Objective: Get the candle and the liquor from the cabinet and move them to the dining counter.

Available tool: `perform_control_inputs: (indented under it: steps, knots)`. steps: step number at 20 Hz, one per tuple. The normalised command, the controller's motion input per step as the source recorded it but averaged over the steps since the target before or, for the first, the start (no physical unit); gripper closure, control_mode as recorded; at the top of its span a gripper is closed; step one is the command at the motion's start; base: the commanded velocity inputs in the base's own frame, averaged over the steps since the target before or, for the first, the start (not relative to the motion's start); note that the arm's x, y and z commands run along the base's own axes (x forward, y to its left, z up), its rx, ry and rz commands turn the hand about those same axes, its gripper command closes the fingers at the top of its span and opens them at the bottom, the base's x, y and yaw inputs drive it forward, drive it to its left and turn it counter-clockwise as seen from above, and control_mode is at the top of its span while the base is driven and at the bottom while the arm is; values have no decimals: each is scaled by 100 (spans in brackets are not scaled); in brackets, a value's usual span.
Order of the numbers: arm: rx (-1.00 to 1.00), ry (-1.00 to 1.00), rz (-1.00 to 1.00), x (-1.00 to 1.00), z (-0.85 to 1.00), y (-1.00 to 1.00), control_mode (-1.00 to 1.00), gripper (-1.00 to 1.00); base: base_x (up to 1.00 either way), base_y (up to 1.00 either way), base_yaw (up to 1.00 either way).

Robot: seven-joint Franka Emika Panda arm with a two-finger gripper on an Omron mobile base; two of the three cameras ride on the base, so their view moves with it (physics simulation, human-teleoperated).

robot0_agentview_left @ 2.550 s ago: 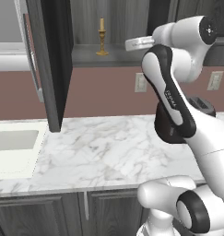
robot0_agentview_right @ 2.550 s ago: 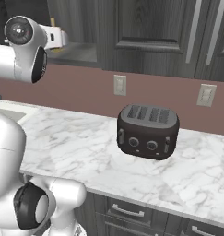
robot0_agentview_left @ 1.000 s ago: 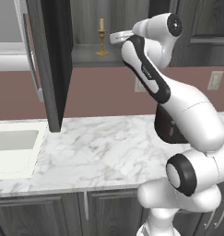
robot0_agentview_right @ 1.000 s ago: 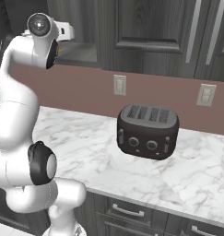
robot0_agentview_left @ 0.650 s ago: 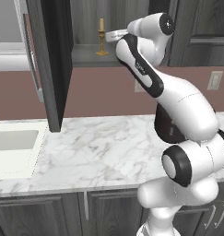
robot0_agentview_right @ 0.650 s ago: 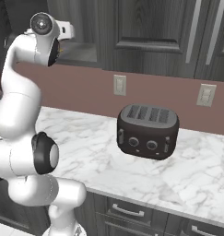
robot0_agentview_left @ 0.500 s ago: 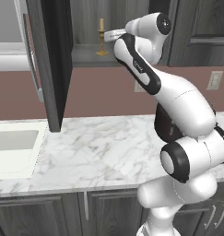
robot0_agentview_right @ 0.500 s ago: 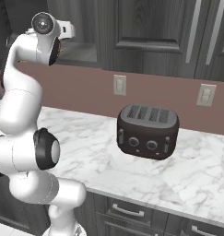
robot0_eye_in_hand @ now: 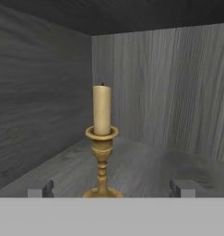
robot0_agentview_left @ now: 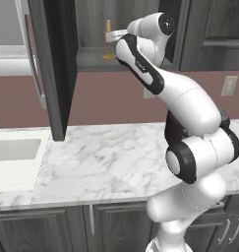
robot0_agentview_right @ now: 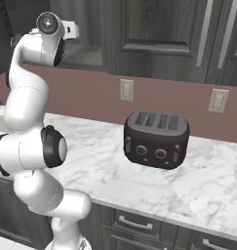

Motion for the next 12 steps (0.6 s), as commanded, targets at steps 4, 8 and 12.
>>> perform_control_inputs:
  steps: [4, 8, 12]
  knots:
    - [0, 0, 2, 23, 0, 13, -100, -100, 0, 0, 0]
    - [0, 0, 3, 28, 0, 8, -100, -100, 0, 0, 0]
    - [0, 0, 3, 30, 0, 3, -100, -100, 0, 0, 0]
